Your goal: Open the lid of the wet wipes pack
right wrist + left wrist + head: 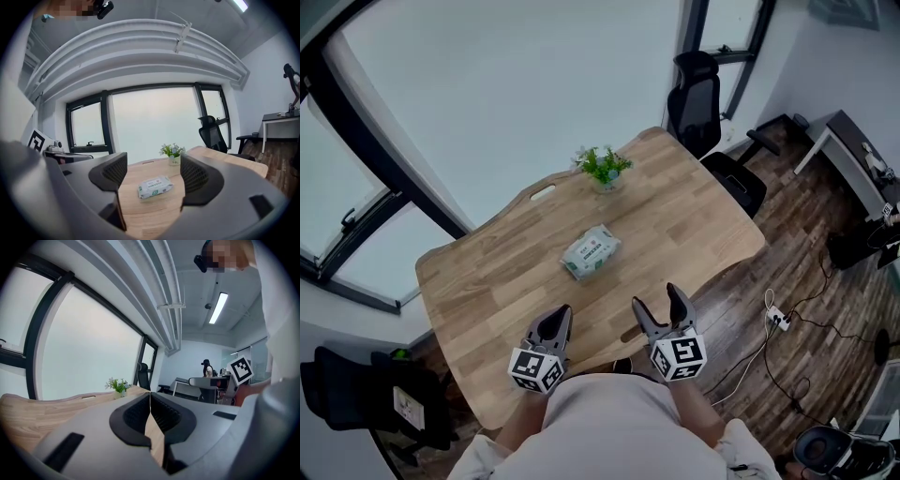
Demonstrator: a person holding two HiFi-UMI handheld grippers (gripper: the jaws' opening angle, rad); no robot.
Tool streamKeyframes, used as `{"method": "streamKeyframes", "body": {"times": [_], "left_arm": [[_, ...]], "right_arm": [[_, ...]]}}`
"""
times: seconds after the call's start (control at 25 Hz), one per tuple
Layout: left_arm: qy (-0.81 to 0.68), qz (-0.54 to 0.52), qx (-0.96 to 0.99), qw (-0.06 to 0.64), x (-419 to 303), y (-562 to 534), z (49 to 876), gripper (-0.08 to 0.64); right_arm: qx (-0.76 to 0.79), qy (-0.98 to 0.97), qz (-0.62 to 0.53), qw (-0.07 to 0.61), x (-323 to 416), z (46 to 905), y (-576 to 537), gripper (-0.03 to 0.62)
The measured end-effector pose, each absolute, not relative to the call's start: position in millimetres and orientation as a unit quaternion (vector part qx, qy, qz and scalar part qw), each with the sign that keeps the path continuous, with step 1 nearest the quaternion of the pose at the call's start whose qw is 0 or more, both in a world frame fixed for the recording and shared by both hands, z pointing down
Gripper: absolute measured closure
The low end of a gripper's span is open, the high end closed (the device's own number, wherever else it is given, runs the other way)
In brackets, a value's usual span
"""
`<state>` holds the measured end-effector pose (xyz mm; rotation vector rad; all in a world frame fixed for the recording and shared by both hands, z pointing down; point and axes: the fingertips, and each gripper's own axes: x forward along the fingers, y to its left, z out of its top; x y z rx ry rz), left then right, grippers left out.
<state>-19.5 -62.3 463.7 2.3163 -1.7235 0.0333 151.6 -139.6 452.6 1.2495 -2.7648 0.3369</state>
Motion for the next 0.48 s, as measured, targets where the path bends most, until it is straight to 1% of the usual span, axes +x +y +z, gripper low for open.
{"method": "streamKeyframes", "body": {"times": [0.48], "left_arm": [[-0.569, 0.032, 0.81, 0.139, -36, -79, 479, 0.538]], "right_arm": [[0.424, -0.896, 0.111, 0.064, 133, 463, -150, 0.252]]}}
